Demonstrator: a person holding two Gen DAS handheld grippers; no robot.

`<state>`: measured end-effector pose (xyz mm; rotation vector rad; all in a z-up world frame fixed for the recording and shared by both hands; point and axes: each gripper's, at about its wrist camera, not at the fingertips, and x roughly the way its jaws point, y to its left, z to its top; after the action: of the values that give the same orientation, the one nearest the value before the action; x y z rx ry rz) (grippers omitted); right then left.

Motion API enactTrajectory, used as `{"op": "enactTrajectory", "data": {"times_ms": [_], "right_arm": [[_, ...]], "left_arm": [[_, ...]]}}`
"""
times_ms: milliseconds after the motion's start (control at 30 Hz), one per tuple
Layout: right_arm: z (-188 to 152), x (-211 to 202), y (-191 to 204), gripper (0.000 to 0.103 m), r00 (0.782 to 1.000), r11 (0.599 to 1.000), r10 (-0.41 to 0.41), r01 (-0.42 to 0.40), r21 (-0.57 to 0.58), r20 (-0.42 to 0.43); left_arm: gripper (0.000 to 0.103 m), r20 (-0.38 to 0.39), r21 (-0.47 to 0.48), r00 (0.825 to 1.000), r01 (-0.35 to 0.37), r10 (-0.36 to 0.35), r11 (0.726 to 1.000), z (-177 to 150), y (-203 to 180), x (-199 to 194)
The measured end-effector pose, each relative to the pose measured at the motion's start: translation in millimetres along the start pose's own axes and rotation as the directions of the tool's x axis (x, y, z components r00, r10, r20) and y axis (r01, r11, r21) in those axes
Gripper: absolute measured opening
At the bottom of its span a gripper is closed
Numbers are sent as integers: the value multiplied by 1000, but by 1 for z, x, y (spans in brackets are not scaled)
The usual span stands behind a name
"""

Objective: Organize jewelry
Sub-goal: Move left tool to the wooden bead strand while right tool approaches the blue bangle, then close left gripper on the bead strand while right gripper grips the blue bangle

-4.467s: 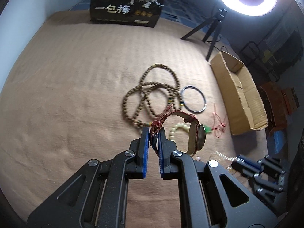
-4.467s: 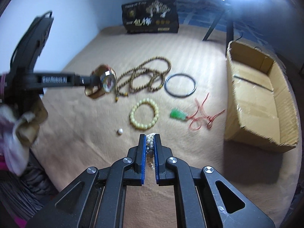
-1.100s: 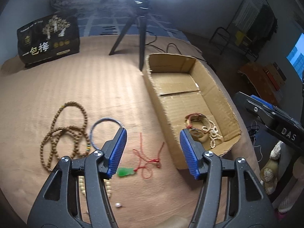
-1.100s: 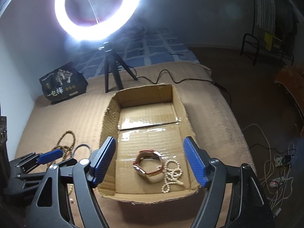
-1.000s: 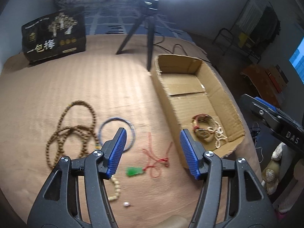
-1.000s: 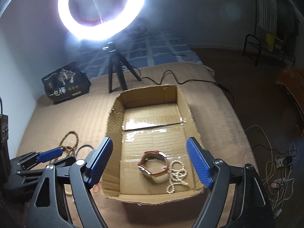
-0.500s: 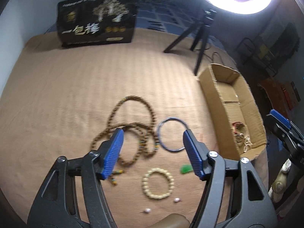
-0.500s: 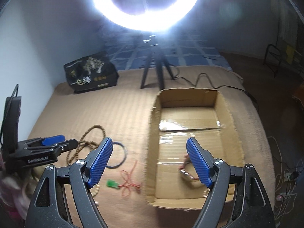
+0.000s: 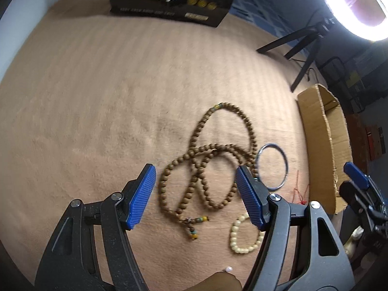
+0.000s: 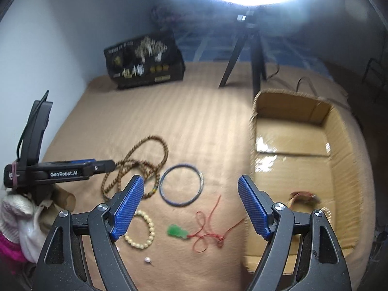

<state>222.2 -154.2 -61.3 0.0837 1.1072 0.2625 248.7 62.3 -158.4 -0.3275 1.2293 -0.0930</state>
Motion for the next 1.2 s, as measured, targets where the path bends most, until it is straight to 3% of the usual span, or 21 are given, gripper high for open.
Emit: {"op": "enactTrajectory", "data": {"times_ms": [267, 600, 967, 1133, 1200], "right_arm": [[-3, 34, 9, 80, 993, 1000, 21, -19, 16, -113], [1, 62, 20, 80, 981, 998, 57, -48, 49, -188], [8, 84, 17, 80, 973, 992, -5, 35, 123, -231], [5, 94, 16, 80, 967, 989, 3, 35, 144, -256], [5, 96, 16, 80, 966, 989, -7, 46, 143, -258]], "left_arm": [[70, -13, 30, 1000, -17, 17, 999, 1, -1, 15], [70, -29, 61, 999, -25, 27, 998, 0, -2, 28], [70, -21, 102, 998, -48, 51, 994, -2, -10, 36], [70, -11, 140, 997, -79, 81, 987, -6, -16, 42], [64, -2, 153, 995, -101, 102, 983, -6, -19, 44]]}}
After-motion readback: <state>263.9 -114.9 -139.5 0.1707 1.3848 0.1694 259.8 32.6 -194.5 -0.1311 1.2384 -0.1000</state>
